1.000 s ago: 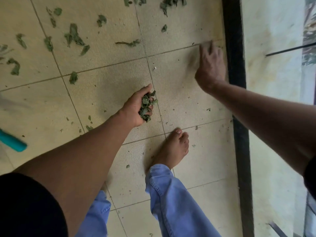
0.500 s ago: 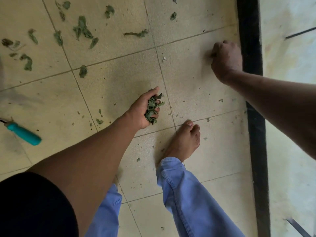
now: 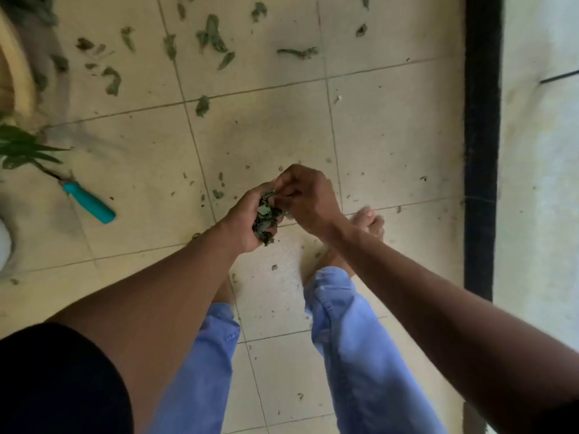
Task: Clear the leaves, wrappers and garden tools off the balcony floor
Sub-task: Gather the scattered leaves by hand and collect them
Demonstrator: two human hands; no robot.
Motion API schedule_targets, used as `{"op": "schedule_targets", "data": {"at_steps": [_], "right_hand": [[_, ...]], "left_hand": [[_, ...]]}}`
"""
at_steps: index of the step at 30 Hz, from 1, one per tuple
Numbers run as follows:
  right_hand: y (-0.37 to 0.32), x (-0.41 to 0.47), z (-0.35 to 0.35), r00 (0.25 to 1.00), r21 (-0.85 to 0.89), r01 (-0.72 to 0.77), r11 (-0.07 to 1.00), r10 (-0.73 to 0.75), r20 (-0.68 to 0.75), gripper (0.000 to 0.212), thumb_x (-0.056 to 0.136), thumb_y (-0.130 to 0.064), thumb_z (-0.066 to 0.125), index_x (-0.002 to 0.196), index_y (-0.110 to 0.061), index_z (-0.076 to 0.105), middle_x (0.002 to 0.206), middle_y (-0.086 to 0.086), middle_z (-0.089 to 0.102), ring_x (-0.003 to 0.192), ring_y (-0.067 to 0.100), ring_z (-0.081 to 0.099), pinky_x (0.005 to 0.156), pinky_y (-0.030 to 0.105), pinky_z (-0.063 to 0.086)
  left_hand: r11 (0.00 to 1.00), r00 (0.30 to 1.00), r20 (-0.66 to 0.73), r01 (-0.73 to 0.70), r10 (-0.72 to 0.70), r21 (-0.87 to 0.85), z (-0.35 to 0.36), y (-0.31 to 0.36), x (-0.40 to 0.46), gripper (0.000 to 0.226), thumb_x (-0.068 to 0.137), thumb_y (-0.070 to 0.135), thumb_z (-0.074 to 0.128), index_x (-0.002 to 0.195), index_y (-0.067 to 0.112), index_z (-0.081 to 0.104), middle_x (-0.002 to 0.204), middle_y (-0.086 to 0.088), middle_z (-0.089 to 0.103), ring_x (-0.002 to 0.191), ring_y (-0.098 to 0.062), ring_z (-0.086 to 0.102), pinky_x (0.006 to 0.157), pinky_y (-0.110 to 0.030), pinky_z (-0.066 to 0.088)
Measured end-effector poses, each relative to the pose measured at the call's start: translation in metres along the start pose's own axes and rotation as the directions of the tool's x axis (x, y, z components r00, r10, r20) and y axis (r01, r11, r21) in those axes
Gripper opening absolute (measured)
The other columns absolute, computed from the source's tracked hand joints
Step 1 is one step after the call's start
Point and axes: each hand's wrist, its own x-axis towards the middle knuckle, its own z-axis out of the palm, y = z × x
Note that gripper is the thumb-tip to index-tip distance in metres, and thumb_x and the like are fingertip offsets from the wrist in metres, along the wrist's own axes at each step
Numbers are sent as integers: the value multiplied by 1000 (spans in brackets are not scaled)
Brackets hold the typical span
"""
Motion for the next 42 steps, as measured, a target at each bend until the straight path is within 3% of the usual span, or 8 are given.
{"op": "schedule_targets", "data": {"at_steps": [8,12,16,19,23,29,34,42], "right_hand": [[-15,-39,95,947,-487,293,823,-322,26,19,83,-6,69,91,-17,82,87,6,64,82,22,58,70,32,46],[-24,-43,131,911,-474,413,778,-357,209,23,74,-5,62,87,-12,80,81,6,69,75,22,61,66,32,52],[-17,-21,149,960,-370,281,886,-253,122,45,77,3,50,110,-14,76,105,3,75,91,14,69,82,33,60],[2,14,151,968,-656,237,717,-233,95,53,85,7,52,132,-15,63,133,6,59,120,19,55,104,25,46],[17,54,152,955,-823,293,487,-186,230,55,88,-4,64,140,-17,51,141,8,44,126,24,43,96,21,40],[25,46,165,850,-779,525,342,-167,500,55,78,8,61,131,-5,57,122,10,53,109,24,50,87,34,56],[49,15,161,794,-778,596,198,-3,608,59,85,-34,76,134,-11,50,127,8,48,110,21,49,88,30,54],[68,-3,164,727,-725,686,61,-24,686,41,87,6,59,126,-7,55,128,13,51,104,26,51,72,34,57]], "left_hand": [[995,998,62,-13,19,-97,-82,-15,-37,33,91,48,70,67,25,66,62,5,52,50,-8,43,40,-21,30],[982,999,-15,-34,31,-187,-124,-28,-43,20,80,40,72,77,21,68,78,-1,58,67,-13,52,58,-25,33],[945,999,-41,-39,28,-324,-171,-26,-41,30,94,34,65,67,25,57,64,5,56,42,-6,49,35,-16,27],[932,999,-40,-38,25,-361,-201,-24,-39,30,91,35,69,67,25,52,59,7,50,42,-6,48,34,-15,25],[924,999,37,1,14,-381,-227,-23,-39,29,85,36,72,67,25,53,57,8,46,43,-4,47,38,-14,22],[916,997,59,-20,47,-400,-248,-25,-42,30,88,36,72,67,23,54,65,5,46,44,-5,47,37,-14,25],[914,995,77,-27,63,-405,-254,-30,-46,32,89,37,71,65,23,55,74,3,45,43,-5,46,35,-15,26],[902,990,124,-13,74,-432,-252,-45,-44,32,92,36,68,67,23,53,82,6,40,43,-4,45,35,-15,26]]}}
